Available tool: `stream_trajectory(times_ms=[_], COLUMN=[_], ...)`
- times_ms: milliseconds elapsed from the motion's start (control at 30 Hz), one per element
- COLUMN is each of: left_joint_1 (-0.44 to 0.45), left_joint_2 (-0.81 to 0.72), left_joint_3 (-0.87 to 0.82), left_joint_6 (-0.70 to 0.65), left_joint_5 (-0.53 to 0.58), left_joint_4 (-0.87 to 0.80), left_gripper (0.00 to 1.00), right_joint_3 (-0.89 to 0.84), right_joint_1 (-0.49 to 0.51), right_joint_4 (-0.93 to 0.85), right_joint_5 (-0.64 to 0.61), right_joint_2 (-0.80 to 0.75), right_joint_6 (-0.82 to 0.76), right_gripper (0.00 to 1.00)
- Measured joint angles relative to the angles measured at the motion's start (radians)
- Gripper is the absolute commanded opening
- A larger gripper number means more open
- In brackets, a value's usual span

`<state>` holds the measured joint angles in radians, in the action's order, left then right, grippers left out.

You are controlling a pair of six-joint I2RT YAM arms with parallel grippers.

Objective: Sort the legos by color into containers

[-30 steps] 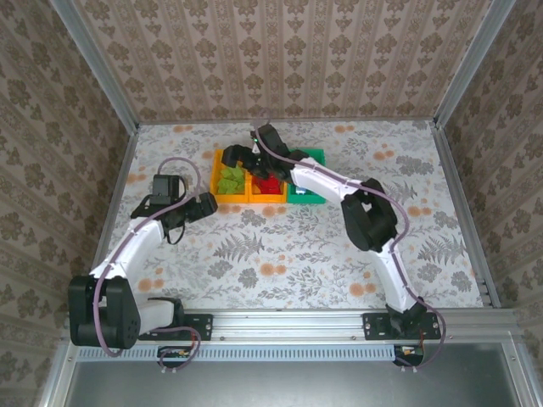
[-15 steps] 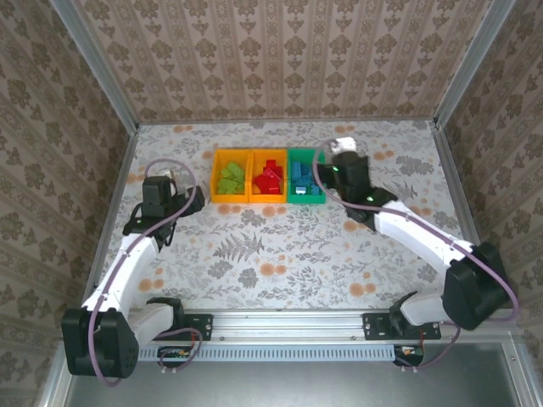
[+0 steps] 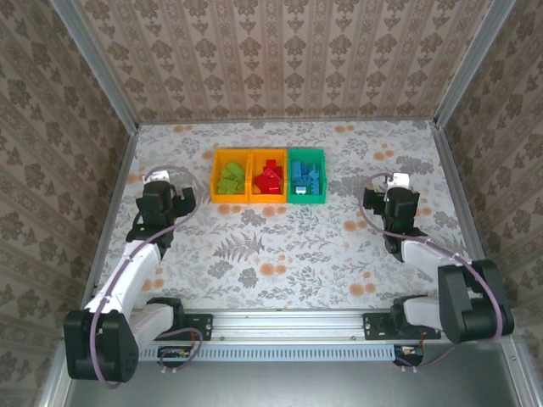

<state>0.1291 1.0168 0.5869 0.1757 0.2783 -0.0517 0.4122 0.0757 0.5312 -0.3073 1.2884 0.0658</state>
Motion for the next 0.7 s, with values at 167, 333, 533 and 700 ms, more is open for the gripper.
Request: stream_trajectory(times_ms=[167,333,533,700], left_joint_1=[0.000,0.000,0.000,0.000], left_joint_2=[0.000,0.020,0.133,0.227], left_joint_3=[-0.107,-0.158,-0.220,-0.250], left_joint_6=[-0.042,-0.057,-0.074,-0.124], left_joint_5=[0.035,0.071,0.101,0.102], left_joint_4=[0.090,0.185,0.395,0.563], left_gripper=[1.00,1.00,1.00,1.00], right_joint_3=[-0.023,-0.037,-0.038,-0.036], right_joint_1=[-0.004,-0.006,-0.013,-0.021], right_joint_4=[0.148,0.293,0.319,0.319], right_joint_5=[0.032,0.084,0.123,0.137], right_joint_2=[0.086,0.230,0.241,0.241], right_joint_6=[-0.011,-0.036,-0.041,-0.041], right_gripper=[0.99,1.00,1.00,1.00])
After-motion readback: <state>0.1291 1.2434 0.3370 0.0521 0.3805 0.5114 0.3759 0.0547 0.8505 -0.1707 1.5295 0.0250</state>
